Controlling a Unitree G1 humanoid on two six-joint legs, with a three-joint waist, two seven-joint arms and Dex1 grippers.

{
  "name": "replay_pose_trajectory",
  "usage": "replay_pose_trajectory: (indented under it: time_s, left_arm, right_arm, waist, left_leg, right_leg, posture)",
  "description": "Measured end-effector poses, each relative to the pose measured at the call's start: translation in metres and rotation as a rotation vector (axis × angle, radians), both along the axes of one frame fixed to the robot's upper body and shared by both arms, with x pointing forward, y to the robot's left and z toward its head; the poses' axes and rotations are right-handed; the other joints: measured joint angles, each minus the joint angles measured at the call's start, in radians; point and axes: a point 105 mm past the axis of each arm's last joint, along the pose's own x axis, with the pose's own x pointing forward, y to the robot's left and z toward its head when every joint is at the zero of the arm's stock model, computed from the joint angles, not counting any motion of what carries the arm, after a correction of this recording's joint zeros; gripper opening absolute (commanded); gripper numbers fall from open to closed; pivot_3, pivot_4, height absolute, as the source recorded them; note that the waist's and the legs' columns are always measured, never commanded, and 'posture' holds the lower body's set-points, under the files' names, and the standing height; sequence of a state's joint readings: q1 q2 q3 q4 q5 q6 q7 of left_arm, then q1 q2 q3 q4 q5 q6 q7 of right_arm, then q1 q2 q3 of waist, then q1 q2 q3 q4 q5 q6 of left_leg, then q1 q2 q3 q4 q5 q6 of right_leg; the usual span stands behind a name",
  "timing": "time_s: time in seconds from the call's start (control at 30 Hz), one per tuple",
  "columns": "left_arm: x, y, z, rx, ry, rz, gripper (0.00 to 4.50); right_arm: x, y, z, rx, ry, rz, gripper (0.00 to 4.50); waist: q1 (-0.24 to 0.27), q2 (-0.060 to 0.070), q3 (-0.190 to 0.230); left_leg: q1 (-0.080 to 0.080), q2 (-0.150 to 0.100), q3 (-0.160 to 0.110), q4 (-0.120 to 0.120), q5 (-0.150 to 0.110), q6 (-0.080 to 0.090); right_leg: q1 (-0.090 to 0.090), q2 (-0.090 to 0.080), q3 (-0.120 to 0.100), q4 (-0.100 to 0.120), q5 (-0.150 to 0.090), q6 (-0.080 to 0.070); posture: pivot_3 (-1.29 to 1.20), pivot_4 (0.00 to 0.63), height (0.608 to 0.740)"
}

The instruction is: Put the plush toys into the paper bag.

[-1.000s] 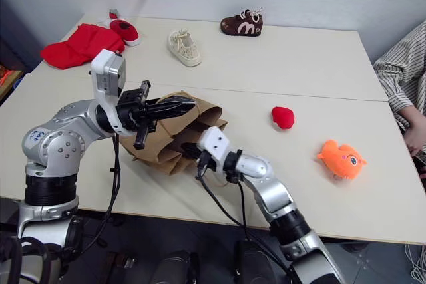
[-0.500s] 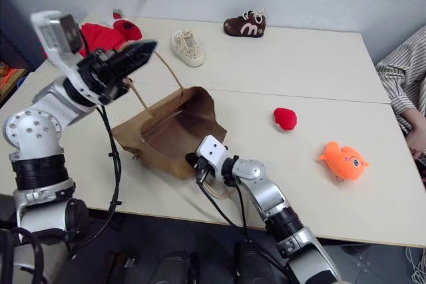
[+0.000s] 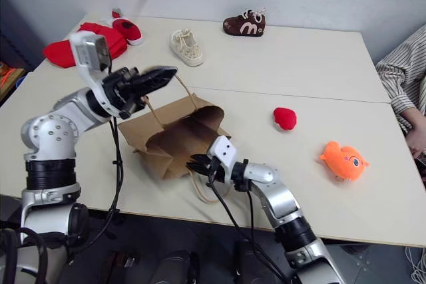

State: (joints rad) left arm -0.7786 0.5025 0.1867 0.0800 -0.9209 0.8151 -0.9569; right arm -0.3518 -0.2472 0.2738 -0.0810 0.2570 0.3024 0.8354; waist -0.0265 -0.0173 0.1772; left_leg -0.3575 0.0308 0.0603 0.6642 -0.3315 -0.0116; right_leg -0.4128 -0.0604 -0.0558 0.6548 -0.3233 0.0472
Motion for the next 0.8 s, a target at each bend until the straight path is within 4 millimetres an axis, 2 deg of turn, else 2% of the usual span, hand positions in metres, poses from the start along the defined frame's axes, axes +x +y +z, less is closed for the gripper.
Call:
replay_pose_trajectory:
  time_s: [0.13, 0.23, 0.37, 0.43, 0.5, 0.6, 0.67, 0.73, 0.8]
  left_arm:
    - [-0.001, -0.010, -0.006, 0.030, -0.025, -0.031, 0.00]
    - [-0.002, -0.015, -0.008, 0.027, -0.033, -0.053, 0.00]
    - [-0.003, -0.016, -0.007, 0.017, -0.039, -0.064, 0.00]
    - [-0.003, -0.016, -0.007, 0.016, -0.041, -0.066, 0.00]
    - [-0.004, -0.017, -0.007, 0.014, -0.044, -0.074, 0.00]
    - [-0.004, -0.015, -0.007, 0.016, -0.044, -0.068, 0.00]
    - [-0.004, -0.016, -0.007, 0.018, -0.042, -0.070, 0.00]
    - [-0.004, -0.015, -0.008, 0.019, -0.041, -0.069, 0.00]
    - [-0.004, -0.014, -0.008, 0.023, -0.039, -0.064, 0.00]
  right_arm:
    - [-0.022, -0.040, 0.034, 0.091, -0.073, -0.012, 3.35]
    - [-0.039, -0.082, 0.040, 0.099, -0.082, -0.107, 4.42]
    - [-0.063, -0.158, 0.032, 0.040, -0.113, -0.390, 4.47]
    - [-0.077, -0.185, 0.027, 0.014, -0.118, -0.509, 4.47]
    - [-0.102, -0.214, 0.019, -0.031, -0.113, -0.647, 4.47]
    - [-0.134, -0.237, 0.001, -0.107, -0.069, -0.779, 4.47]
    - [-0.141, -0.250, -0.005, -0.135, -0.068, -0.862, 4.47]
    - [-0.140, -0.263, -0.005, -0.165, -0.098, -0.933, 4.47]
    - [-0.122, -0.267, 0.002, -0.198, -0.145, -0.956, 4.47]
  waist:
    - [0.003, 0.000, 0.000]
    - [0.013, 0.000, 0.000]
    - [0.028, 0.000, 0.000]
    - [0.028, 0.000, 0.000]
    - [0.029, 0.000, 0.000]
    - [0.026, 0.000, 0.000]
    - [0.017, 0.000, 0.000]
    - [0.010, 0.000, 0.000]
    - [0.000, 0.000, 0.000]
  left_leg:
    - [0.000, 0.000, 0.000, 0.000, 0.000, 0.000]
    - [0.000, 0.000, 0.000, -0.001, 0.000, 0.000]
    - [0.001, -0.001, 0.001, -0.001, -0.001, 0.001]
    - [0.002, 0.000, 0.001, -0.001, -0.001, 0.001]
    - [0.003, 0.000, 0.001, -0.003, -0.001, 0.001]
    - [0.004, 0.000, 0.002, -0.003, 0.000, 0.001]
    - [0.006, 0.000, 0.004, -0.003, -0.001, 0.001]
    - [0.006, 0.000, 0.004, -0.003, -0.001, 0.001]
    - [0.006, 0.000, 0.004, -0.003, 0.000, 0.000]
  right_leg:
    - [0.000, 0.000, 0.000, -0.001, 0.000, 0.000]
    - [0.000, 0.000, 0.000, -0.002, 0.000, 0.000]
    - [0.001, 0.001, 0.000, -0.007, 0.000, 0.001]
    - [0.003, 0.001, 0.001, -0.007, 0.001, 0.002]
    - [0.003, 0.001, 0.001, -0.007, 0.000, 0.002]
    - [0.004, 0.001, 0.002, -0.007, 0.000, 0.002]
    - [0.004, 0.001, 0.006, -0.007, 0.001, 0.003]
    - [0.004, 0.001, 0.006, -0.006, 0.001, 0.003]
    - [0.004, 0.001, 0.006, -0.006, 0.001, 0.003]
  posture:
    - [0.00, 0.150, 0.740]
    - [0.00, 0.150, 0.740]
    - [0.00, 0.150, 0.740]
    - [0.00, 0.150, 0.740]
    - [0.00, 0.150, 0.740]
    - [0.00, 0.150, 0.740]
    - [0.00, 0.150, 0.740]
    - [0.00, 0.150, 0.740]
    - [0.00, 0.150, 0.740]
